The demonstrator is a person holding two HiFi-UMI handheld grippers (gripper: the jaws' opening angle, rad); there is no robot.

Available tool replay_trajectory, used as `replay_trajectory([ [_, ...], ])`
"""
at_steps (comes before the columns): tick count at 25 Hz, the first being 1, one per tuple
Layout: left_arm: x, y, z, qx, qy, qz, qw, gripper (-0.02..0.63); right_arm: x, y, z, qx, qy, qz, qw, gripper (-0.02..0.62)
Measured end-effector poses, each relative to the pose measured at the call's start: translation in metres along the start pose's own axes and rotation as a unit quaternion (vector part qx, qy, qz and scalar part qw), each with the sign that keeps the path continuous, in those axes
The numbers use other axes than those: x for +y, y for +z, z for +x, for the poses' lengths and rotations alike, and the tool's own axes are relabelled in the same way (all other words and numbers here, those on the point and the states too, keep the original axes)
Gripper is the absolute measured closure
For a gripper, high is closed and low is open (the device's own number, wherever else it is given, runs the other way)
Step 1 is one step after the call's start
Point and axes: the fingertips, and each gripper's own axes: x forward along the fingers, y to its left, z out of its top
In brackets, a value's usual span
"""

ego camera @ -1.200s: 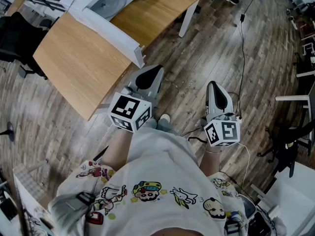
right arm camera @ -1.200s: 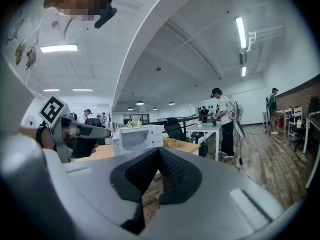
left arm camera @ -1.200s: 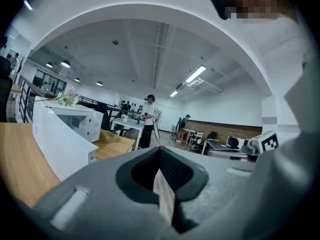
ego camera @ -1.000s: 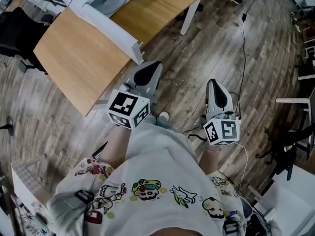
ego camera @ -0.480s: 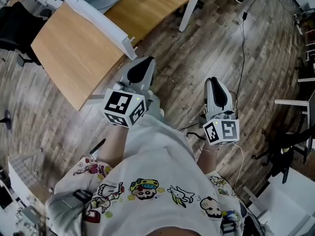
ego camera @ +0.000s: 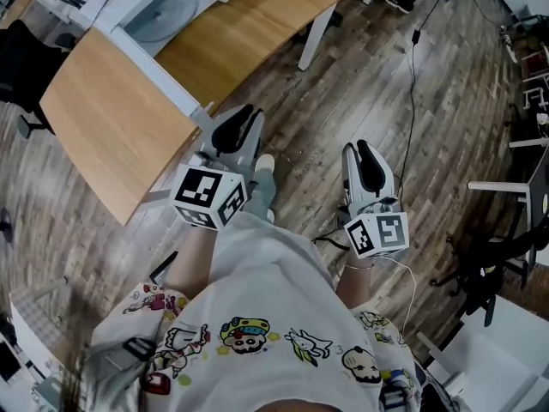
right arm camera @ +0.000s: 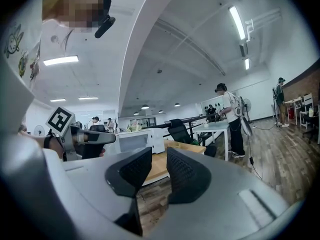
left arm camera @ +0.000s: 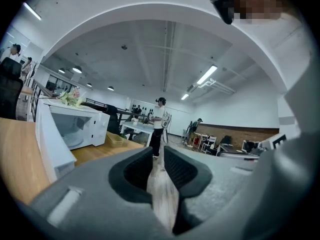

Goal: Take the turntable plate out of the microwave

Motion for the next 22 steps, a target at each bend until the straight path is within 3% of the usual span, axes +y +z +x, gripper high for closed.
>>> replay_trajectory([
  [13,0.04,0.041,0.104,-0.012,-0.005,-0.016,0.9998,0.528,-0.054,0.039,0.103,-0.011,0.005,0.013,1.0,0.49],
  [22,0.077,0.05,0.13,-0.019,0.016,-0.031,0.9992,0.509,-0.051,0.045,0.166,-0.009,0.025,0.013,1.0,0.486],
])
